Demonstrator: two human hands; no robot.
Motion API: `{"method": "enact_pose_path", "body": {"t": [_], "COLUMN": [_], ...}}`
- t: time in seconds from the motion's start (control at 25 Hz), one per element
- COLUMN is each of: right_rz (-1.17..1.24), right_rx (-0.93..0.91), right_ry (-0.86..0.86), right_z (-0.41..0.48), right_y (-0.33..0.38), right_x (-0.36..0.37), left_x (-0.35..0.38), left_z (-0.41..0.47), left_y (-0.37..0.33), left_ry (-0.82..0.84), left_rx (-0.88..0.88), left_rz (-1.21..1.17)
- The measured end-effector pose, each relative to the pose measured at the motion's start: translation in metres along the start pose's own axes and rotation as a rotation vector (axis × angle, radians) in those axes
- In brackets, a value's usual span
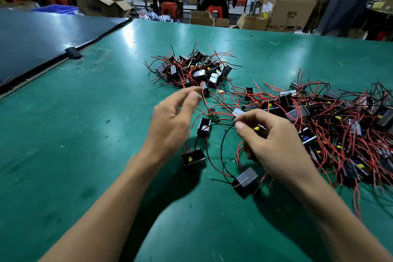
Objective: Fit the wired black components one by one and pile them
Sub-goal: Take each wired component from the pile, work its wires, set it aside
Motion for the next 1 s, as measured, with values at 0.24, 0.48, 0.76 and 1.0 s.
{"method": "enact_pose_path", "body": {"t": [0.24,0.48,0.76,1.0], "right_rz": [-0.048,-0.188,-0.188,-0.162], "right_rx": [-0.068,-0.088,-0.03,-0.019], "right_ry": [0.315,0.058,0.107,0.086], "right_z": [-0.013,-0.015,-0.01,-0.008], "right_y": [0.016,0.011,-0.004,-0.006], "right_x": [0.003,0.034,0.04,0.038], "left_x": [-0.017,-0.036,-0.039,-0.038], "left_z": [0.004,0.011,0.01,0.006], "left_y": [-0.006,-0.006,-0.008,-0.004], "left_ry": [-0.177,-0.184,-0.119,-0.003], "left_rx": [0.073,-0.285,-0.359,-0.456], "left_rz": [0.197,0.243,0.474,0.596]}}
Point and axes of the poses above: each hand's wrist, its own z-axis towards the middle knuckle, its own x-axis out of the palm, y = z × x, the point moved 1 cm from there along z, towards the middle knuckle, and after that the axes turned 15 degrees about -z, right-handed, at the moved point
